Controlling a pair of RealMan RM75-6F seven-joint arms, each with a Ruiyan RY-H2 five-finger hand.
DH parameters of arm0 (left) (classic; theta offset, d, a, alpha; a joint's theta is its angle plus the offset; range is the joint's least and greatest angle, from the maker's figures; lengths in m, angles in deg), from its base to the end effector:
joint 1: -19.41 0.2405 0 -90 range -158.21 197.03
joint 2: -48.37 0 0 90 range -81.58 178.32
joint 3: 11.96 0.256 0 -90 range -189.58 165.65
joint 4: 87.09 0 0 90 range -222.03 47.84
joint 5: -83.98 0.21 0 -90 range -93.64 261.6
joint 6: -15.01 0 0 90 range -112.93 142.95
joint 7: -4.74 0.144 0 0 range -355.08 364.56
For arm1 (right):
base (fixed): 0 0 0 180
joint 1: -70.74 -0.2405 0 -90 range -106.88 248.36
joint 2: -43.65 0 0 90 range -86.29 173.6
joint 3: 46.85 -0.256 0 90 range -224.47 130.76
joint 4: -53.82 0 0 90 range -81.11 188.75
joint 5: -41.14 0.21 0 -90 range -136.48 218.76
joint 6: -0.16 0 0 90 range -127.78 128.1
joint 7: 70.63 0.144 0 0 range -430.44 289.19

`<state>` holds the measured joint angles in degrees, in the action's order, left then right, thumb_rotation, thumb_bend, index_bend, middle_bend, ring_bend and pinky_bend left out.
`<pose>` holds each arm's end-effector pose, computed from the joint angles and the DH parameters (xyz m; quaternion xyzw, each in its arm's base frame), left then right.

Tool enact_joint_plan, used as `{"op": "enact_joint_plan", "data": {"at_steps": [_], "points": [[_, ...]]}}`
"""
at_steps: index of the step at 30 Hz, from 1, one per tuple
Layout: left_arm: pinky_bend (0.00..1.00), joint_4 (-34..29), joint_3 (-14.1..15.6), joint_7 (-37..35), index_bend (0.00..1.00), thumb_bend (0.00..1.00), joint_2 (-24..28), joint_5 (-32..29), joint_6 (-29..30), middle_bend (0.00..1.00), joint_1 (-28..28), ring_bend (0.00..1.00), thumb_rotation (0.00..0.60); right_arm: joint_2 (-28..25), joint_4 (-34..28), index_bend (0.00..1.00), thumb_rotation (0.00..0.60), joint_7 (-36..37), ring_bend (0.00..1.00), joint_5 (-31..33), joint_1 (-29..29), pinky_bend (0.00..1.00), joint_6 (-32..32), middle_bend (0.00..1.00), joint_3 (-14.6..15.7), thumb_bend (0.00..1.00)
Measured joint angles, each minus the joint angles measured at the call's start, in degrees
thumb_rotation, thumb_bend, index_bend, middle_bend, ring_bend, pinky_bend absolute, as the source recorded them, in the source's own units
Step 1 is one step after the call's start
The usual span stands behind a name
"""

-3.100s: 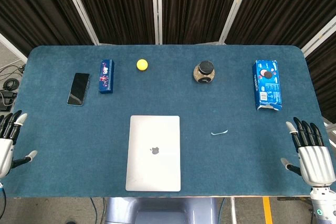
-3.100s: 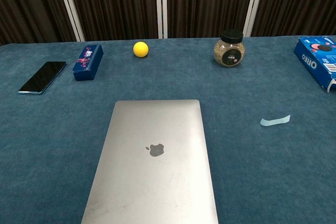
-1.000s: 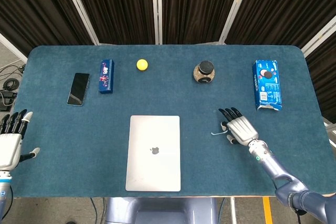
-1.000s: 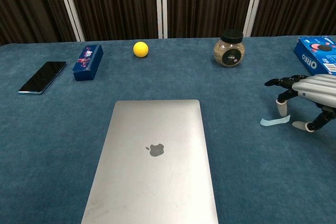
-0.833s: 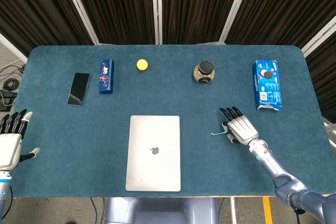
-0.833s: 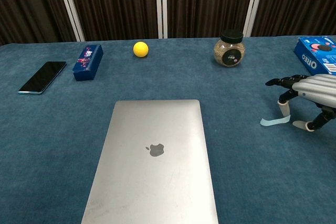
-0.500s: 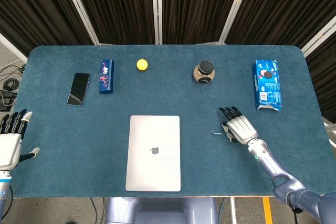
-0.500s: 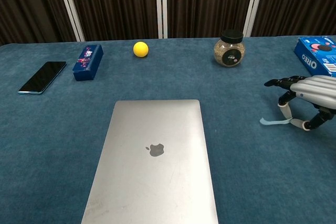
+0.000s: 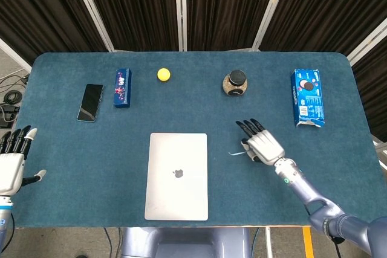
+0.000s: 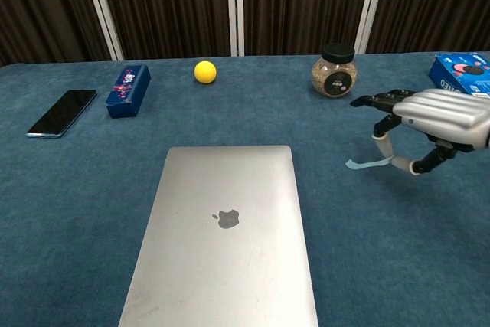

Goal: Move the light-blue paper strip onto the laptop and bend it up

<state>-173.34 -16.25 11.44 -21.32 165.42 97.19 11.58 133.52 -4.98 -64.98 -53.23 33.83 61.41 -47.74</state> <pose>-0.3245 0.2038 0.1389 -0.6052 -0.3624 -0.3466 0.6183 -0.2364 -0.3397 -0.0005 0.8049 -0.2609 0.3601 0.3928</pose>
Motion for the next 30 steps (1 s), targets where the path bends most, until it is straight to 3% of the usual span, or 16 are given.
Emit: {"op": "enact_joint_plan", "data": {"at_steps": [16,23,30], "points": [[0.00,-0.11,-0.02,-2.94,0.00,0.00,0.83,-0.40,-1.31,0.00,-0.34,0.00,0.600,3.78,-1.95,0.66,0.600,-8.37,0.00,-11.34,-15.33,0.00,-0.57,0.02,-2.67,0.39],[0.00,0.34,-0.06,-4.11,0.00,0.00,1.09,-0.88,-2.33,0.00,-0.67,0.00,0.600,9.67,4.25,0.67,0.600,-7.00,0.00,-15.54,-22.03,0.00,-0.37,0.02,-2.07,0.39],[0.00,0.34,-0.05,-4.44,0.00,0.00,1.17,-1.04,-2.56,0.00,-0.77,0.00,0.600,14.35,8.59,0.67,0.600,-5.54,0.00,-15.83,-24.09,0.00,0.37,0.02,-1.08,0.39]]}}
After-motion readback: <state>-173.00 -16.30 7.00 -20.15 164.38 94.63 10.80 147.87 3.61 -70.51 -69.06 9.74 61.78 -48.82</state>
